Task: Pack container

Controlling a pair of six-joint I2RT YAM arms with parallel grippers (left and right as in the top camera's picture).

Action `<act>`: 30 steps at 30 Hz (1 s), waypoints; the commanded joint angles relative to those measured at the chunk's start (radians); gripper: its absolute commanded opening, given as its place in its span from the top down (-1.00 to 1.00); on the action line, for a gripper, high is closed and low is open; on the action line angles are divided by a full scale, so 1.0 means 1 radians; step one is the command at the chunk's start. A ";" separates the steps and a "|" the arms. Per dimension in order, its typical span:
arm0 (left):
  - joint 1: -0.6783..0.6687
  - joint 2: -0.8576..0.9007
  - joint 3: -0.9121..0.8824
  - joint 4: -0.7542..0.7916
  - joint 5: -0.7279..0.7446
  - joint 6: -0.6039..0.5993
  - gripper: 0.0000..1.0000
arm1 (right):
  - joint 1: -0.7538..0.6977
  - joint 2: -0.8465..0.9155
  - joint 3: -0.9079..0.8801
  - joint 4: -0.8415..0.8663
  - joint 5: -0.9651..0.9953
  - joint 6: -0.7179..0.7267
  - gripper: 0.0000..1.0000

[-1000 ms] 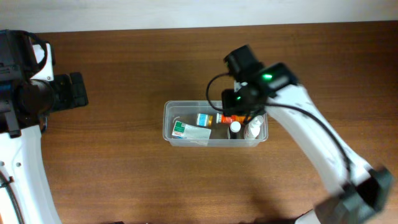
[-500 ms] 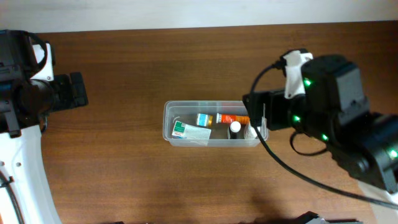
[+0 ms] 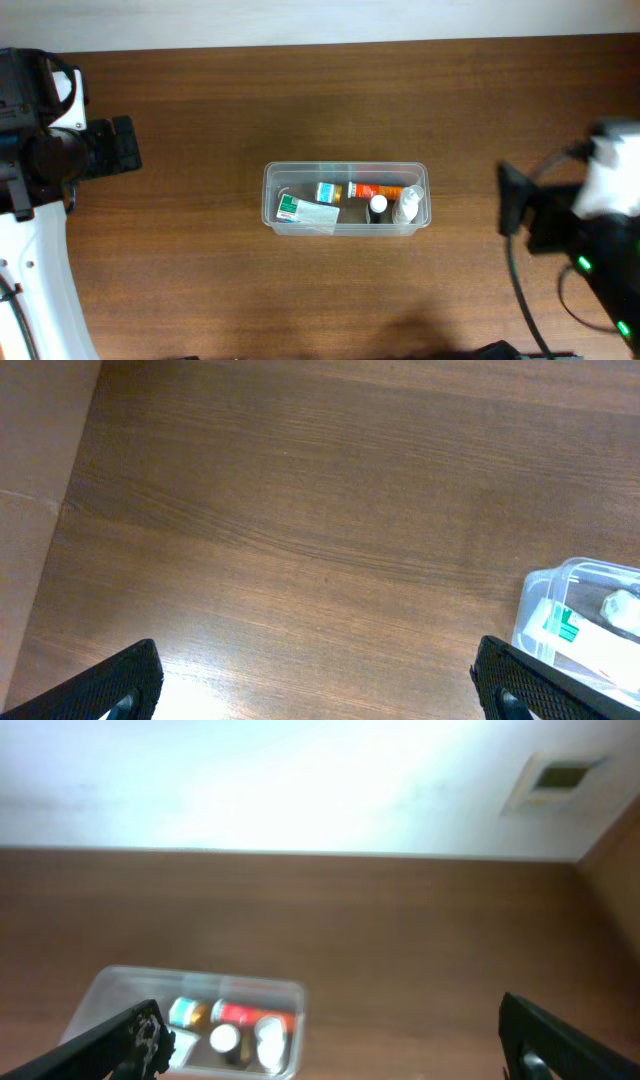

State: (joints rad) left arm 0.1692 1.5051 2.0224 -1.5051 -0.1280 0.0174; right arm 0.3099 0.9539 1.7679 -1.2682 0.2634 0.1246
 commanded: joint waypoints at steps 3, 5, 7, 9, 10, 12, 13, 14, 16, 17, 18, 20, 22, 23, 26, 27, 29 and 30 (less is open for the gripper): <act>0.004 -0.013 0.006 0.000 0.004 -0.010 -0.99 | -0.220 -0.174 -0.266 0.071 -0.148 -0.099 -0.97; 0.004 -0.013 0.005 0.000 0.004 -0.010 -0.99 | -0.280 -0.251 -0.405 0.123 -0.198 -0.098 -0.97; 0.004 -0.013 0.006 0.000 0.004 -0.010 -0.99 | -0.319 -0.318 -0.535 0.168 -0.238 -0.098 -0.97; 0.004 -0.013 0.006 0.000 0.004 -0.010 -0.99 | -0.354 -0.396 -0.698 0.225 -0.275 -0.098 -0.97; 0.004 -0.013 0.005 0.000 0.004 -0.010 -0.99 | -0.365 -0.429 -0.771 0.253 -0.286 -0.098 -0.97; 0.004 -0.013 0.005 0.000 0.004 -0.010 -0.99 | -0.372 -0.494 -0.924 0.318 -0.298 -0.098 -0.97; 0.004 -0.013 0.005 0.000 0.004 -0.010 -0.99 | -0.371 -0.527 -0.999 0.353 -0.302 -0.098 -0.97; 0.004 -0.013 0.006 0.000 0.004 -0.010 -0.99 | -0.370 -0.554 -1.061 0.384 -0.307 -0.098 -0.97; 0.004 -0.013 0.005 0.000 0.004 -0.010 -0.99 | -0.369 -0.617 -1.189 0.454 -0.317 -0.098 -0.97; 0.004 -0.013 0.005 0.000 0.004 -0.010 -1.00 | -0.369 -0.644 -1.237 0.479 -0.317 -0.098 -0.97; 0.004 -0.013 0.005 0.000 0.004 -0.010 -0.99 | -0.369 -0.675 -1.287 0.501 -0.317 -0.098 -0.97; 0.004 -0.013 0.006 0.000 0.004 -0.010 -0.99 | -0.369 -0.732 -1.365 0.523 -0.317 -0.088 -0.97; 0.004 -0.013 0.005 0.000 0.004 -0.010 -0.99 | -0.369 -0.795 -1.424 0.525 -0.319 -0.083 -0.97; 0.004 -0.013 0.005 0.000 0.004 -0.010 -0.99 | -0.369 -0.819 -1.443 0.525 -0.321 -0.083 -0.97; 0.004 -0.013 0.005 0.000 0.004 -0.010 -0.99 | -0.370 -0.898 -1.493 0.525 -0.320 -0.083 -0.97; 0.004 -0.013 0.006 0.000 0.004 -0.010 -1.00 | -0.370 -0.918 -1.506 0.525 -0.320 -0.084 -0.97; 0.004 -0.013 0.005 0.000 0.004 -0.010 -0.99 | -0.370 -0.950 -1.532 0.525 -0.318 -0.084 -0.97; 0.004 -0.013 0.005 0.000 0.004 -0.010 -1.00 | -0.370 -0.951 -1.543 0.525 -0.312 -0.084 -0.97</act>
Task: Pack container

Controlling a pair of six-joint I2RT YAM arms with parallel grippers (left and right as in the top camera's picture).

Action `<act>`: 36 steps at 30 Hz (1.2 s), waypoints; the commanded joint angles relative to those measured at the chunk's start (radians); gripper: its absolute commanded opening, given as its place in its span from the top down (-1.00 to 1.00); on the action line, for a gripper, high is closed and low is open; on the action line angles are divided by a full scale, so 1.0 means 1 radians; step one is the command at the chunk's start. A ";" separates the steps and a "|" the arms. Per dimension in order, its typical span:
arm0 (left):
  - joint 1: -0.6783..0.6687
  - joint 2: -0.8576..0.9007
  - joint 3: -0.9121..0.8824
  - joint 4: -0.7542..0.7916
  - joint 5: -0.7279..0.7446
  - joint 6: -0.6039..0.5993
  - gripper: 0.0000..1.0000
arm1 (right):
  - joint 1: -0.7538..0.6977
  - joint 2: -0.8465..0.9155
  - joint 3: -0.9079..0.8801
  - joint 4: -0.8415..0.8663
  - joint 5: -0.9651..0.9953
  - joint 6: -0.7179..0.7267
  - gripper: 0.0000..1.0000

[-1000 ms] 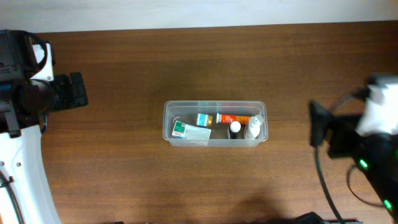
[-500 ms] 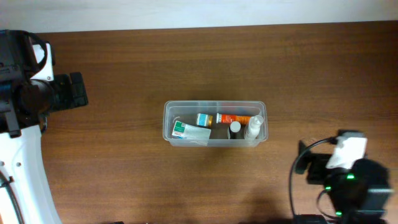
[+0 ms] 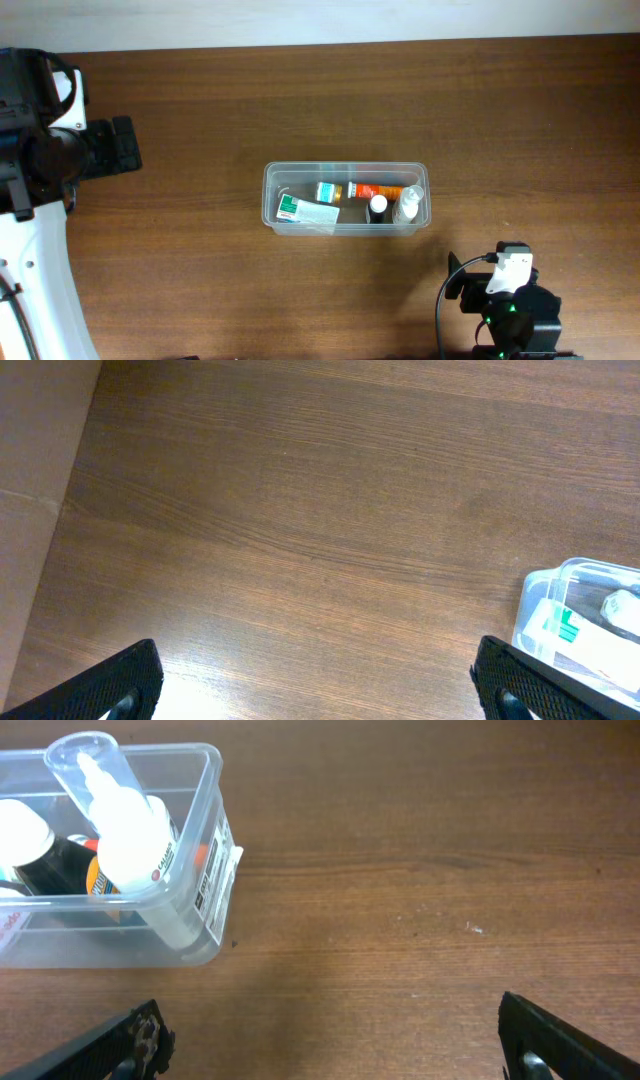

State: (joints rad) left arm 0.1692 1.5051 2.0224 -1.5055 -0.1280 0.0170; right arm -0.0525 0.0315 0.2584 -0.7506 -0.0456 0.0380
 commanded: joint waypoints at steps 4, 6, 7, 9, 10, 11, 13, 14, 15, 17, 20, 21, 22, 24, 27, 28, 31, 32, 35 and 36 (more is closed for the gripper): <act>0.004 -0.013 0.006 0.001 0.004 -0.010 -0.99 | -0.007 -0.028 -0.069 0.007 -0.003 0.003 -0.97; 0.004 -0.013 0.005 0.001 0.004 -0.010 -0.99 | -0.007 -0.028 -0.079 0.006 -0.003 0.003 -0.97; 0.004 -0.013 0.005 0.001 0.004 -0.010 -0.99 | -0.007 -0.028 -0.082 0.006 -0.003 0.003 -0.98; 0.004 -0.013 0.005 0.001 0.004 -0.010 -0.99 | -0.007 -0.028 -0.095 0.006 -0.003 0.003 -0.97; 0.004 -0.013 0.006 0.001 0.004 -0.010 -0.99 | -0.007 -0.028 -0.096 0.004 -0.003 0.003 -0.97; 0.004 -0.013 0.005 0.001 0.004 -0.010 -0.99 | -0.007 -0.028 -0.096 0.004 -0.003 0.003 -0.97; 0.004 -0.013 0.005 0.001 0.004 -0.010 -0.99 | -0.007 -0.028 -0.096 0.004 -0.003 0.003 -0.97; 0.004 -0.013 0.005 0.001 0.004 -0.010 -1.00 | -0.007 -0.028 -0.096 0.004 -0.003 0.003 -0.97; 0.004 -0.013 0.005 0.001 0.004 -0.010 -0.99 | -0.007 -0.028 -0.096 0.004 -0.003 0.003 -0.97; 0.004 -0.013 0.006 0.001 0.004 -0.010 -0.99 | -0.007 -0.028 -0.096 0.004 -0.003 0.003 -0.96; 0.004 -0.013 0.005 0.001 0.004 -0.010 -0.99 | -0.007 -0.028 -0.096 0.004 -0.003 0.003 -0.97; 0.004 -0.013 0.006 0.001 0.004 -0.010 -0.99 | -0.007 -0.028 -0.096 0.004 -0.003 0.003 -0.97; 0.004 -0.013 0.006 0.001 0.004 -0.010 -0.99 | -0.007 -0.028 -0.096 0.004 -0.003 0.003 -0.97; 0.004 -0.013 0.005 0.001 0.004 -0.010 -1.00 | -0.007 -0.028 -0.096 0.004 -0.003 0.003 -0.97; 0.004 -0.013 0.006 0.001 0.004 -0.010 -0.99 | -0.007 -0.028 -0.096 0.004 -0.003 0.003 -0.97; 0.004 -0.013 0.006 0.001 0.004 -0.010 -1.00 | -0.007 -0.028 -0.096 0.004 -0.003 0.003 -0.96; 0.004 -0.013 0.005 0.001 0.004 -0.010 -0.99 | -0.007 -0.028 -0.096 0.004 -0.003 0.003 -0.97; 0.004 -0.011 0.005 0.001 0.004 -0.010 -1.00 | -0.007 -0.028 -0.096 0.004 -0.003 0.003 -0.97; 0.004 -0.034 0.005 0.001 0.004 -0.010 -0.99 | -0.007 -0.028 -0.096 0.004 -0.003 0.003 -0.97; 0.003 -0.055 0.005 0.001 0.004 -0.010 -0.99 | -0.007 -0.028 -0.096 0.004 -0.003 0.003 -0.97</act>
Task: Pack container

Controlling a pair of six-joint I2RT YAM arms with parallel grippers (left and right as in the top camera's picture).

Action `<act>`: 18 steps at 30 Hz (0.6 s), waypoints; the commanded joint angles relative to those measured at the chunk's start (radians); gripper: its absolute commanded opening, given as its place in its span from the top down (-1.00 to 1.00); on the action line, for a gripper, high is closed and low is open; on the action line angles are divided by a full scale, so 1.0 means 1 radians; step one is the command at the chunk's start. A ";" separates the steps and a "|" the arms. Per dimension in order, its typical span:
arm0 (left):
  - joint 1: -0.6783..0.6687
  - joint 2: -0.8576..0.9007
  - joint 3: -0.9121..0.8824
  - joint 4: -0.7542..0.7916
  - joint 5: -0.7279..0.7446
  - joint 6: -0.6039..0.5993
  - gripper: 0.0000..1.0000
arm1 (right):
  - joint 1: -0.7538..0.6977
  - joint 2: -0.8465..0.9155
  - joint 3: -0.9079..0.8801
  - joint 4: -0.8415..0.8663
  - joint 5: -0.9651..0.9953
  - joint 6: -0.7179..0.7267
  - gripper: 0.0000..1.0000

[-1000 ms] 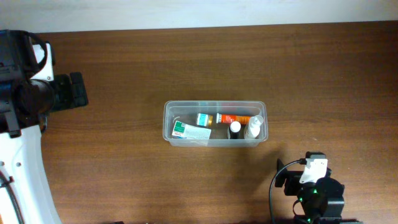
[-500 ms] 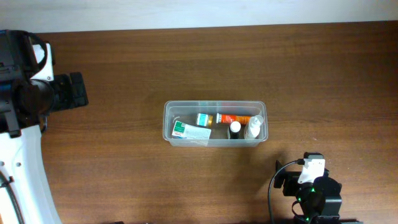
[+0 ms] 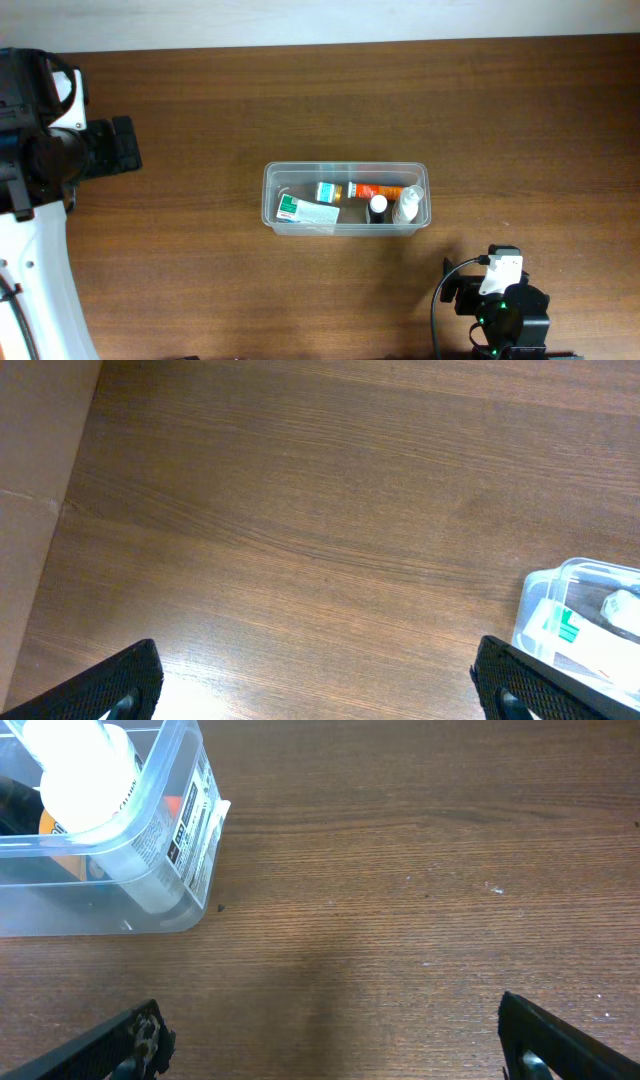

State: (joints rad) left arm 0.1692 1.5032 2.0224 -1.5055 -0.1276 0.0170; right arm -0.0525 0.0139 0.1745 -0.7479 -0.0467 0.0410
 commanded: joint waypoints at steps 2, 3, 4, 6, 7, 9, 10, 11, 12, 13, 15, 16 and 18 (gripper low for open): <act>0.003 -0.100 0.000 0.001 0.003 -0.010 -0.99 | -0.007 -0.011 -0.012 0.002 -0.002 0.000 -0.97; 0.003 -0.166 -0.024 0.002 0.004 -0.010 -0.99 | -0.007 -0.011 -0.012 0.002 -0.002 0.000 -0.97; 0.003 -0.204 -0.045 0.001 0.003 -0.010 -0.99 | -0.007 -0.011 -0.012 0.002 -0.002 0.000 -0.97; 0.003 -0.278 -0.102 0.001 0.004 -0.010 -0.99 | -0.007 -0.011 -0.012 0.002 -0.002 0.000 -0.97; 0.003 -0.321 -0.145 0.001 0.004 -0.010 -0.99 | -0.007 -0.011 -0.012 0.002 -0.002 0.000 -0.97; 0.003 -0.407 -0.247 0.002 0.003 -0.010 -0.99 | -0.007 -0.011 -0.012 0.002 -0.002 0.000 -0.97; 0.003 -0.452 -0.307 0.001 0.003 -0.010 -1.00 | -0.007 -0.011 -0.012 0.002 -0.002 0.000 -0.96; 0.003 -0.501 -0.374 0.003 -0.002 -0.010 -0.99 | -0.007 -0.011 -0.012 0.002 -0.002 0.000 -0.97; 0.003 -0.546 -0.440 0.022 -0.043 -0.010 -0.99 | -0.007 -0.011 -0.012 0.002 -0.002 0.000 -0.97; 0.003 -0.592 -0.507 0.048 -0.083 -0.010 -1.00 | -0.007 -0.011 -0.012 0.002 -0.002 0.000 -0.97; 0.003 -0.677 -0.634 0.123 -0.105 -0.010 -0.99 | -0.007 -0.011 -0.012 0.002 -0.002 0.000 -0.97; 0.003 -0.718 -0.694 0.176 -0.103 -0.010 -0.99 | -0.007 -0.011 -0.012 0.002 -0.002 0.000 -0.97; 0.003 -0.796 -0.802 0.290 -0.101 -0.010 -0.99 | -0.007 -0.011 -0.012 0.002 -0.002 0.000 -0.98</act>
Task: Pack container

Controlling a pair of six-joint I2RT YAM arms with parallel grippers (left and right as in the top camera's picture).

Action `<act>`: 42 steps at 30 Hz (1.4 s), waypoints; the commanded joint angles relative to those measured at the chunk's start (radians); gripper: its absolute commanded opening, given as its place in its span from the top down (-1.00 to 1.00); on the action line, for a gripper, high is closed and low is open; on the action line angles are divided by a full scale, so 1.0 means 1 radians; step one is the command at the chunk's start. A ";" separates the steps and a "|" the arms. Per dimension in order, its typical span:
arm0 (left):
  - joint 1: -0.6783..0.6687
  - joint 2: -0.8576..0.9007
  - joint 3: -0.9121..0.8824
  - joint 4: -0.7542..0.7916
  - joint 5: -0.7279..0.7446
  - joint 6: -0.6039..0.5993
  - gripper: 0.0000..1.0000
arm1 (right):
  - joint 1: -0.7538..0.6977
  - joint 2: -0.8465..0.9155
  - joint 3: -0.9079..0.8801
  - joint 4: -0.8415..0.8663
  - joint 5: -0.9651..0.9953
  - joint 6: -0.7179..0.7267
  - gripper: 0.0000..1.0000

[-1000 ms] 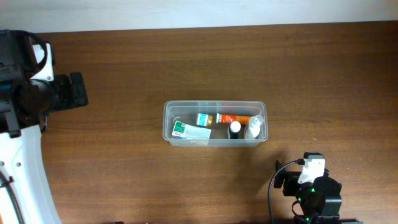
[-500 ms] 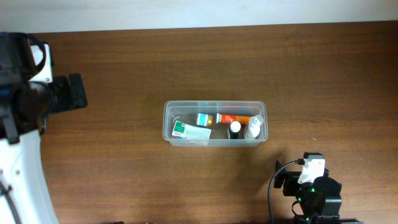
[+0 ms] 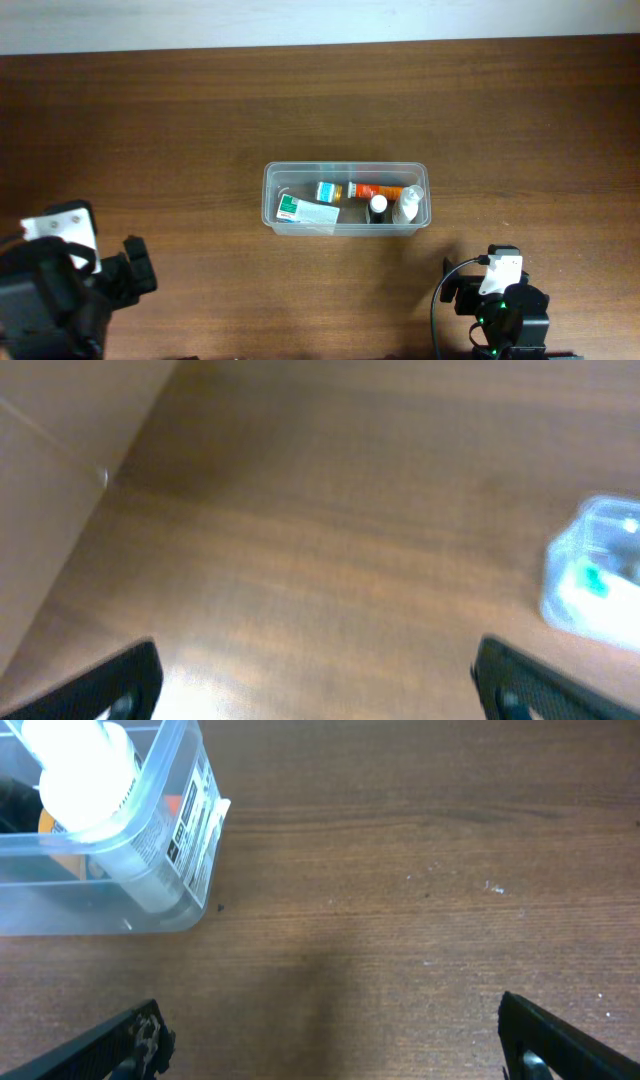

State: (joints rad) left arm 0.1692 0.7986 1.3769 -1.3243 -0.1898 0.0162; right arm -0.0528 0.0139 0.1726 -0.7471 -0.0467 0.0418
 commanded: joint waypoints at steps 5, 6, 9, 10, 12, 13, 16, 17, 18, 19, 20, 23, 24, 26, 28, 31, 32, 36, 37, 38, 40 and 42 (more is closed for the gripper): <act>0.003 -0.245 -0.352 0.344 -0.039 -0.009 -0.99 | -0.007 -0.011 -0.010 0.001 -0.002 -0.001 -0.97; 0.002 -0.270 -0.388 0.381 -0.032 -0.009 -0.99 | -0.006 -0.011 -0.010 0.001 -0.002 -0.001 -0.97; 0.002 -0.340 -0.513 0.547 0.102 -0.009 -0.99 | -0.006 -0.011 -0.010 0.001 -0.002 -0.001 -0.97; 0.001 -0.356 -0.550 0.598 0.140 -0.009 -0.99 | -0.006 -0.011 -0.010 0.001 -0.002 -0.001 -0.97; 0.001 -0.377 -0.612 0.681 0.198 -0.009 -0.99 | -0.006 -0.011 -0.010 0.001 -0.002 -0.001 -0.97; 0.000 -0.388 -0.650 0.727 0.224 -0.009 -0.99 | -0.006 -0.011 -0.010 0.001 -0.002 -0.001 -0.97; -0.023 -0.417 -0.740 0.809 0.239 -0.009 -0.99 | -0.006 -0.011 -0.010 0.001 -0.002 -0.001 -0.97; -0.034 -0.426 -0.764 0.825 0.238 -0.008 -0.99 | -0.006 -0.011 -0.010 0.001 -0.002 -0.001 -0.97; -0.047 -0.438 -0.791 0.840 0.238 -0.009 -0.99 | -0.006 -0.011 -0.010 0.001 -0.002 -0.001 -0.97; -0.074 -0.465 -0.845 0.862 0.237 -0.009 -0.99 | -0.006 -0.011 -0.010 0.001 -0.002 -0.001 -0.97; -0.085 -0.482 -0.871 0.873 0.236 -0.008 -1.00 | -0.006 -0.011 -0.010 0.001 -0.002 -0.001 -0.97; -0.112 -0.542 -0.947 0.908 0.234 -0.008 -0.99 | -0.006 -0.010 -0.010 0.001 -0.002 -0.001 -0.97; -0.118 -0.565 -0.970 0.918 0.229 -0.008 -0.99 | -0.006 -0.011 -0.010 0.001 -0.002 -0.001 -0.97; -0.129 -0.615 -1.018 0.930 0.226 -0.008 -0.99 | -0.006 -0.011 -0.010 0.001 -0.002 -0.001 -0.97; -0.132 -0.665 -1.063 0.936 0.227 -0.008 -0.99 | -0.006 -0.011 -0.010 0.001 -0.002 -0.001 -0.97; -0.132 -0.719 -1.112 0.938 0.228 -0.008 -0.99 | -0.006 -0.011 -0.010 0.001 -0.002 -0.001 -0.97; -0.132 -0.735 -1.127 0.939 0.228 -0.008 -0.99 | -0.006 -0.011 -0.010 0.001 -0.002 -0.001 -0.97; -0.132 -0.791 -1.180 0.946 0.228 -0.009 -0.99 | -0.006 -0.011 -0.010 0.001 -0.002 -0.001 -0.97; -0.134 -0.794 -1.193 0.951 0.227 -0.009 -1.00 | -0.006 -0.011 -0.010 0.001 -0.002 -0.001 -0.97; -0.135 -0.793 -1.200 0.950 0.228 -0.009 -0.99 | -0.006 -0.011 -0.010 0.001 -0.002 -0.001 -0.97; -0.141 -0.793 -1.219 0.950 0.228 -0.009 -0.99 | -0.006 -0.011 -0.010 0.001 -0.002 -0.001 -0.97; -0.148 -0.793 -1.240 0.953 0.228 -0.009 -0.99 | -0.006 -0.011 -0.010 0.001 -0.002 -0.001 -0.97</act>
State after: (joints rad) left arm 0.0330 0.0166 0.1673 -0.3767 0.0273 0.0101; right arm -0.0528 0.0135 0.1726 -0.7471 -0.0471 0.0414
